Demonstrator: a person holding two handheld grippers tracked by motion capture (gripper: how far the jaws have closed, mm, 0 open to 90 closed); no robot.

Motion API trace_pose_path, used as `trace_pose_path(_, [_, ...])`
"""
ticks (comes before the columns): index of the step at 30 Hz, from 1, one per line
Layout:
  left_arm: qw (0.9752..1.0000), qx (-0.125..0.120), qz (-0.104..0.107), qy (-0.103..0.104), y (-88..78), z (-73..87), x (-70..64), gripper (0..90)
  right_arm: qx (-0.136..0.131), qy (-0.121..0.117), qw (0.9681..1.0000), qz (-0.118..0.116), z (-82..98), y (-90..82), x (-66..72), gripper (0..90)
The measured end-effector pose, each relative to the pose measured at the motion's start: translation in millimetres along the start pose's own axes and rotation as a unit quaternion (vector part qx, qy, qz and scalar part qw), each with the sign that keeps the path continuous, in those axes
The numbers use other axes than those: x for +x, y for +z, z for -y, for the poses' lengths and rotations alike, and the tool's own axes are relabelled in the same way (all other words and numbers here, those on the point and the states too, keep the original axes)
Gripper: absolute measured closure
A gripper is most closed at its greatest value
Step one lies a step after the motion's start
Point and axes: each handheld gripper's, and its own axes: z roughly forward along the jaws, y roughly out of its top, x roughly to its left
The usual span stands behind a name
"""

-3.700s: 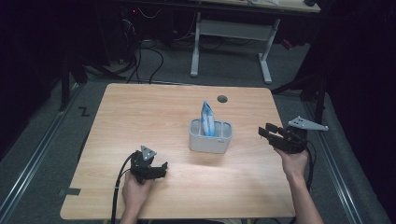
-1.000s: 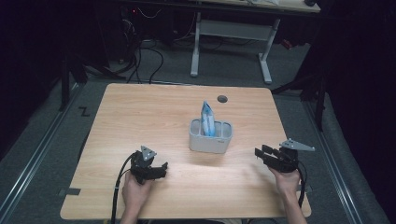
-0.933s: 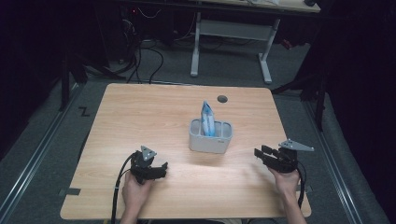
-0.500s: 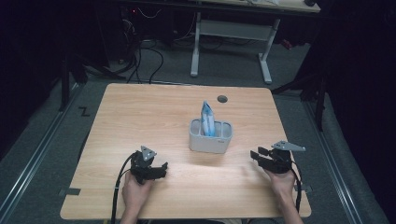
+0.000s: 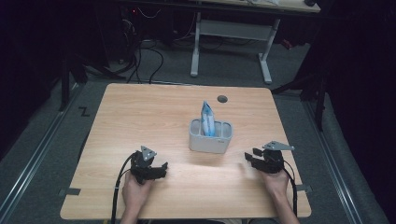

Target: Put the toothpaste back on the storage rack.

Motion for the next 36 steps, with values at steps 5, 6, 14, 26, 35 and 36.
trace_pose_path(5, [1.0, 0.0, 0.0, 0.0, 0.0, 0.0, 0.0, 15.4, 0.007, -0.007, 0.9999, 0.003, 0.6, 5.7, 2.9, 51.7])
trace_pose_path(6, [1.0, 0.0, 0.0, 0.0, 0.0, 0.0, 0.0, 15.4, 0.008, -0.007, 0.9999, 0.003, 0.7, 6.7, 3.5, 51.6])
trace_pose_path(14, [1.0, 0.0, 0.0, 0.0, 0.0, 0.0, 0.0, 15.4, 0.015, -0.016, 0.9997, 0.006, 1.4, 13.0, 8.4, 51.1])
trace_pose_path(26, [1.0, 0.0, 0.0, 0.0, 0.0, 0.0, 0.0, 15.3, 0.022, -0.035, 0.9991, 0.007, 3.0, 20.5, 15.8, 50.1])
trace_pose_path(35, [1.0, 0.0, 0.0, 0.0, 0.0, 0.0, 0.0, 15.4, 0.026, -0.042, 0.9987, 0.014, 8.1, 26.4, 20.4, 48.7])
trace_pose_path(36, [1.0, 0.0, 0.0, 0.0, 0.0, 0.0, 0.0, 15.4, 0.027, -0.043, 0.9986, 0.015, 8.1, 26.4, 20.7, 48.1])
